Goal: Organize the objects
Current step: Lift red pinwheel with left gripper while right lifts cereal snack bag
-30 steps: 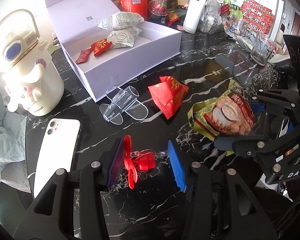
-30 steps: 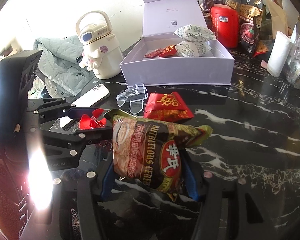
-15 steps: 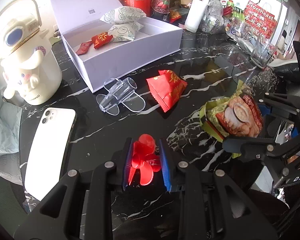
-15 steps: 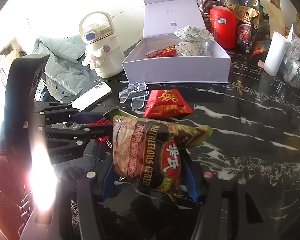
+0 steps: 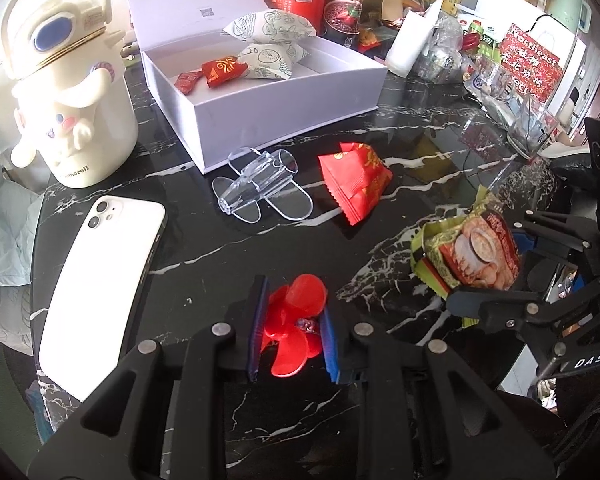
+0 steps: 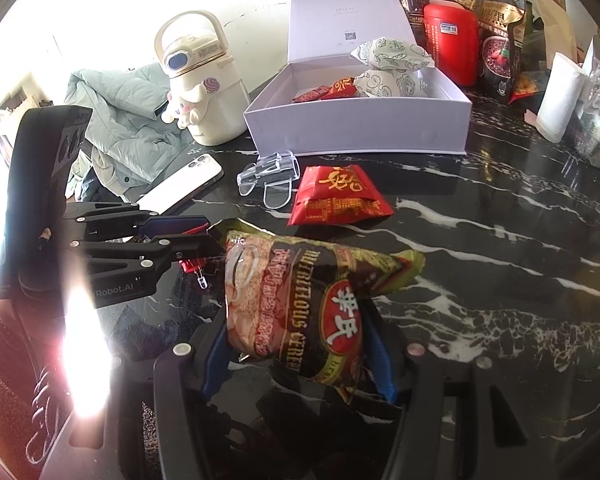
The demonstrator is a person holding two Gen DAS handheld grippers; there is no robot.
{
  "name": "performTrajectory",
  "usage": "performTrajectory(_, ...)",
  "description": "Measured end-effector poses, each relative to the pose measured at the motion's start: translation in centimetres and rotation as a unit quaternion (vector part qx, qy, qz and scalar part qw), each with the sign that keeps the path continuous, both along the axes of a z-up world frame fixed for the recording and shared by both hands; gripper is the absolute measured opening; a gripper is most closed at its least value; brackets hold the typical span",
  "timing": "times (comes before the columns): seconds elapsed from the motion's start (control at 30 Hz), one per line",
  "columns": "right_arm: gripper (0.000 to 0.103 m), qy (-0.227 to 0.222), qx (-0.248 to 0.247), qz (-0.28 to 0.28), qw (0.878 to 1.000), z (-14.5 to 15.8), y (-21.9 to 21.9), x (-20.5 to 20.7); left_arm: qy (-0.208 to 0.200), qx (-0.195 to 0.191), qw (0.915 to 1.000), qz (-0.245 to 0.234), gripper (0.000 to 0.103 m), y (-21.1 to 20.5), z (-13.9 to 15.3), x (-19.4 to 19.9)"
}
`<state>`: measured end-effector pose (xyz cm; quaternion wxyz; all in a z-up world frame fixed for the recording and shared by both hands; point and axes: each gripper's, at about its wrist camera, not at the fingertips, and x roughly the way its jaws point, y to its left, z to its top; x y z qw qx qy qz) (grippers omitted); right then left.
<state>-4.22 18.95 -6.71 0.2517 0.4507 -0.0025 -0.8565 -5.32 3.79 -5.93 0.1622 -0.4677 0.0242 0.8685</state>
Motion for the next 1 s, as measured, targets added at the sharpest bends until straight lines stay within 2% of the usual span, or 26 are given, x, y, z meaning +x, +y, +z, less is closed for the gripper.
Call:
performTrajectory(0.5, 0.060, 0.005, -0.005, 0.007, 1.000, 0.5, -0.2, -0.1, 0.012, -0.002, 0.9999, 0.005, 0.022, -0.3, 1.5, 0.0)
performTrajectory(0.7, 0.060, 0.015, -0.006, 0.013, 1.000, 1.6, -0.1, -0.4, 0.031, -0.010, 0.9995, 0.001, 0.022, -0.1, 3.1, -0.1)
performTrajectory(1.0, 0.060, 0.034, -0.001, 0.019, 0.999, 4.1, 0.0, -1.1, 0.047, -0.002, 0.9989, -0.002, 0.022, 0.3, 5.3, -0.9)
